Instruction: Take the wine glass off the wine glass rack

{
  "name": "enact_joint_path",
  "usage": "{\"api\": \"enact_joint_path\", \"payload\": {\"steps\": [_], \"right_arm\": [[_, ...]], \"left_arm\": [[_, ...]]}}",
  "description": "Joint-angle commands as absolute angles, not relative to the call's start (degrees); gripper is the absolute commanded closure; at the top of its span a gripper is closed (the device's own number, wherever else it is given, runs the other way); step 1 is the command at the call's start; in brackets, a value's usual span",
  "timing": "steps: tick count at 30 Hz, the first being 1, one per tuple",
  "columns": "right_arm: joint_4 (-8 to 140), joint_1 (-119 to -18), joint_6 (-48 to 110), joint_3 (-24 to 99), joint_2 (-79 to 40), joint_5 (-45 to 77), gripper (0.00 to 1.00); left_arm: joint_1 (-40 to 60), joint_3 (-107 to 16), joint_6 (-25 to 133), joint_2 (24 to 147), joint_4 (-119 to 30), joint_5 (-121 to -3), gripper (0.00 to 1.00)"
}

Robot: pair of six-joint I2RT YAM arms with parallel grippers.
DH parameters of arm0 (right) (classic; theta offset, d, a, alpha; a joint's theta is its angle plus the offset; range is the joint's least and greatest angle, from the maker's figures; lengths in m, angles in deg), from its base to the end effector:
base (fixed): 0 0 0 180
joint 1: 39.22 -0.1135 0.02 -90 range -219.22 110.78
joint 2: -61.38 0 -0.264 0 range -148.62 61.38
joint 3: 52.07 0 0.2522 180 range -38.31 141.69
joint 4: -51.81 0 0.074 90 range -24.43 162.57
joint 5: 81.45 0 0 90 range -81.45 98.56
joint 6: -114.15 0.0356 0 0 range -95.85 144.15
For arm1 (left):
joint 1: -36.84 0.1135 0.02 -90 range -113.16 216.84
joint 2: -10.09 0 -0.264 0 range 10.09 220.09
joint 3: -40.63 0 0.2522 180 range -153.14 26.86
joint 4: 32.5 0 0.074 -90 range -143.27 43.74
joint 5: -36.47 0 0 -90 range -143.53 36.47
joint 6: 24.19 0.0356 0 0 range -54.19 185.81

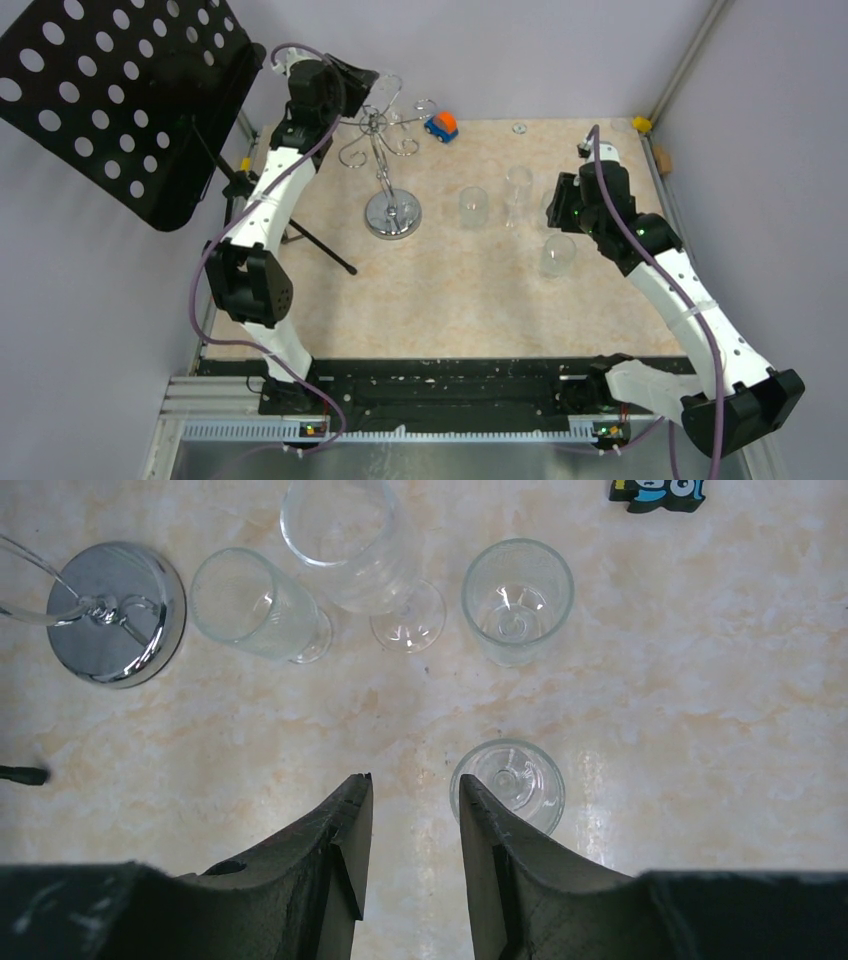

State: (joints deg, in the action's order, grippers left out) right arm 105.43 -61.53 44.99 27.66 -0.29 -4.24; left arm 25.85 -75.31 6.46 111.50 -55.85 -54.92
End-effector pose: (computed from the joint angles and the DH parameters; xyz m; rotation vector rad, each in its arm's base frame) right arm 0.2092 0.0773 0.3608 0.0975 2.1775 0.1848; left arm 0.4167 -0.0818 0.4188 -0.7264 1.6639 -0.9140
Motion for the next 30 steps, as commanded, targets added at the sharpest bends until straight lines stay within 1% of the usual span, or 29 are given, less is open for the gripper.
{"api": "enact_joint_path", "payload": {"steps": [1,6,11,17,18,23,30], "right_arm": [[103.6,-61.2,45.4,27.2,1.4,-4.6,0.62],[103.4,-61.2,45.4,27.0,1.7,-4.5,0.62],[103.0,-61.2,45.4,26.5,2.1,-4.1,0.63],[102.8,-61.2,45.4,26.2,2.1,-3.6,0.63],[102.8,-61.2,45.5,26.1,2.2,-3.6,0.63],[102.6,-61.2,45.5,26.0,2.3,-3.4,0.64],[102.5,-61.2,45.5,25.7,2.6,-2.9,0.64]], "left_arm": [[26.1,-77.2,4.8,113.7,-54.2,-56.9,0.53],[26.2,-74.4,0.6,113.4,-50.3,-59.9,0.68],[26.3,-71.0,-1.0,111.5,-46.7,-59.7,0.81],[26.5,-69.7,-2.0,110.3,-43.8,-60.2,0.99],[26.5,-69.4,-2.4,110.0,-43.0,-60.3,1.0],[26.9,-67.6,-6.0,108.6,-38.4,-62.6,1.0],[27.6,-64.5,-13.7,108.1,-27.4,-68.4,1.0]]}}
